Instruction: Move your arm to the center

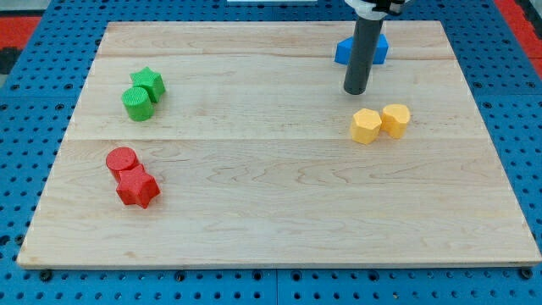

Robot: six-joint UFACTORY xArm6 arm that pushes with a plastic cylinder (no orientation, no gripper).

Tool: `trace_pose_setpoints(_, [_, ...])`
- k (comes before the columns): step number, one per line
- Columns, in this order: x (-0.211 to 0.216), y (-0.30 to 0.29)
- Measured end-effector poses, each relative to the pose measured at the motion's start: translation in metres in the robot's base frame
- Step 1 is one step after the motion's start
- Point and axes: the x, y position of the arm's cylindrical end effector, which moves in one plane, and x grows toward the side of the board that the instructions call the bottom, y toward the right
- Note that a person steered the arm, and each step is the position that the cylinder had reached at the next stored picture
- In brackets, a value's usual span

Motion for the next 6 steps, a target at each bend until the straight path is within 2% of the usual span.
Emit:
trace_pose_setpoints(2, [0.0, -0.007])
trace_pose_setpoints(4, [0.0, -0.077])
trace_pose_setpoints(6, [0.014, -0.093])
